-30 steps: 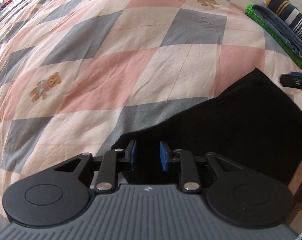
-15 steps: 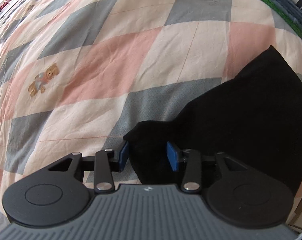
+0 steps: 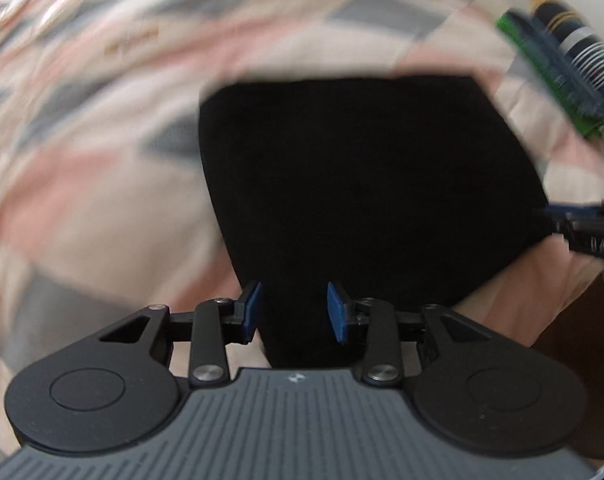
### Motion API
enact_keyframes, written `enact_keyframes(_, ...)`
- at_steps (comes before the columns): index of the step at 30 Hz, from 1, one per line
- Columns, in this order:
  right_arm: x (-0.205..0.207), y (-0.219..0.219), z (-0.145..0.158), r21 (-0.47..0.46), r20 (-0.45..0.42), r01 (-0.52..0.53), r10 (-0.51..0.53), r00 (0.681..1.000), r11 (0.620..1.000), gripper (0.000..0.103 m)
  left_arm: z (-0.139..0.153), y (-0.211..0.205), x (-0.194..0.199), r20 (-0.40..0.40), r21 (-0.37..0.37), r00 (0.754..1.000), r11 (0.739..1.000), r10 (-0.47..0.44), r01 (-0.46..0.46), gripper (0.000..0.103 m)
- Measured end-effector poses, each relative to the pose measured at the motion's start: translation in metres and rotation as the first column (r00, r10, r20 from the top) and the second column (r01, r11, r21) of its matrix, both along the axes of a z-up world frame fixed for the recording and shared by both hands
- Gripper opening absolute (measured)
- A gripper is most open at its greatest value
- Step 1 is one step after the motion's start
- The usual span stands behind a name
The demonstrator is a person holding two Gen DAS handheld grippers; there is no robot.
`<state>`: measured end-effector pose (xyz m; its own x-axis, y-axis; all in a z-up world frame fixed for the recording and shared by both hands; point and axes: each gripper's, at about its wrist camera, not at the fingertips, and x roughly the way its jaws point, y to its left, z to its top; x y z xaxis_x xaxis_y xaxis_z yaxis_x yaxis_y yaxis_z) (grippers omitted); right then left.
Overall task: Fold clothes
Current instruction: 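Release the left gripper and withdraw both grippers from the folded square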
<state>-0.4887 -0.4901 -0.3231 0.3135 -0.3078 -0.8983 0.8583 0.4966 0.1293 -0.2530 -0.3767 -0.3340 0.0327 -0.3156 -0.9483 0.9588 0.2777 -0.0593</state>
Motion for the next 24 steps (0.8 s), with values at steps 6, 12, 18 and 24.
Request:
enact_keyframes(6,0.002,-0.017,-0.019,0.07,-0.034,-0.123,0.126,0.991,0.99,0.032,0.013,0.005,-0.024,0.07,0.013,0.991,0.993,0.118,-0.12,0.029)
enact_keyframes(12,-0.021,0.006,0.027,0.08,0.06,-0.155,0.151,0.987,0.985,0.041,0.065,0.033,-0.053,0.139,0.027,0.977,0.985,0.163,-0.168,0.038)
enact_keyframes(18,-0.035,0.027,0.059,0.124,0.081,-0.173,0.163,0.983,0.977,0.061,0.103,0.057,-0.066,0.103,0.007,0.979,0.984,0.178,-0.18,0.043)
enact_keyframes(24,-0.035,0.036,0.102,0.025,0.112,-0.138,0.134,0.985,0.99,0.083,0.136,0.054,-0.059,0.143,-0.063,0.982,0.992,0.12,-0.112,0.051)
